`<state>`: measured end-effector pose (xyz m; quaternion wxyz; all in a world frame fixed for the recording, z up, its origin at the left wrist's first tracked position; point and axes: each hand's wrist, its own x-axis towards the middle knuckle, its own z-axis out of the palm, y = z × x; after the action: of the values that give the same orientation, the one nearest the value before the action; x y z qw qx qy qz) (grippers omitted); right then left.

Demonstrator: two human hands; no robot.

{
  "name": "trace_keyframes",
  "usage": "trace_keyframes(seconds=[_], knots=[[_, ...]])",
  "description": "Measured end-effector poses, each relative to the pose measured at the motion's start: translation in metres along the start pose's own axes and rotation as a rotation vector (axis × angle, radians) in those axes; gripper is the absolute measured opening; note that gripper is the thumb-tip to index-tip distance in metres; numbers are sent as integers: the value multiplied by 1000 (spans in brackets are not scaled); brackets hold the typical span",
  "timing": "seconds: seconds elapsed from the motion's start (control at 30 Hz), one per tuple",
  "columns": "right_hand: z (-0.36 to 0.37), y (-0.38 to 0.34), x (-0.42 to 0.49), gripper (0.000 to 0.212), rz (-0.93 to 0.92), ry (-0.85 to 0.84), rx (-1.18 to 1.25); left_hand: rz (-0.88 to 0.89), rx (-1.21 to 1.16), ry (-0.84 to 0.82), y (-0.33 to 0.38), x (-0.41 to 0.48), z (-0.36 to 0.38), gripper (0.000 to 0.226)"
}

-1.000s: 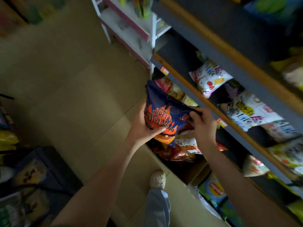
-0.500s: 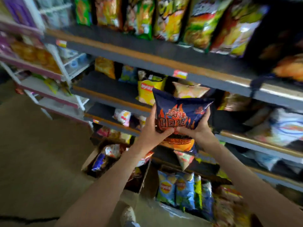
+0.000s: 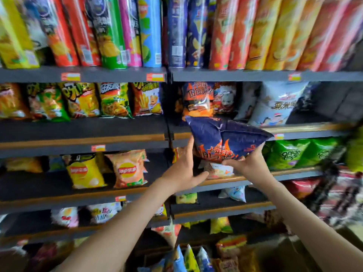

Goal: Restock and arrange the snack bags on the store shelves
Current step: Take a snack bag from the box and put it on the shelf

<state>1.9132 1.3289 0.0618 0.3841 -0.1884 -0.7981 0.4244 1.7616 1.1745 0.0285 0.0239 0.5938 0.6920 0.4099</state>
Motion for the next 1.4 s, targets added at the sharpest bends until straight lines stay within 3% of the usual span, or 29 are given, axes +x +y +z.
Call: trace_keyframes(seconds=[0.1, 0.27, 0.37, 0.4, 0.5, 0.63, 0.77, 0.93, 1.13, 1.23, 1.4], knots=[[-8, 15, 26, 75, -50, 66, -62, 72, 54, 9, -6, 30, 1, 110], [-4, 28, 86, 80, -76, -13, -179, 106, 212, 71, -30, 74, -11, 101], [-3, 39, 118, 103, -93, -38, -205, 175, 206, 161, -50, 95, -11, 89], [-2, 42, 125, 102, -92, -49, -206, 171, 200, 179, -58, 101, -11, 83], [2, 53, 140, 70, -106, -88, -173, 136, 195, 209, -76, 116, -14, 71], [7, 74, 165, 80, -74, -168, -126, 180, 233, 281, -91, 127, -20, 61], [15, 70, 189, 90, -25, -229, -8, 4, 159, 198, -90, 143, -24, 79], [20, 73, 213, 83, 69, -311, 139, -190, 69, 160, -79, 162, -28, 94], [27, 72, 232, 90, 186, -365, 262, -322, 59, 147, -66, 181, -32, 93], [30, 75, 237, 78, 227, -391, 299, -358, 112, 125, -61, 187, -37, 91], [26, 75, 238, 84, 218, -432, 251, -362, 129, 146, -63, 179, -33, 90]])
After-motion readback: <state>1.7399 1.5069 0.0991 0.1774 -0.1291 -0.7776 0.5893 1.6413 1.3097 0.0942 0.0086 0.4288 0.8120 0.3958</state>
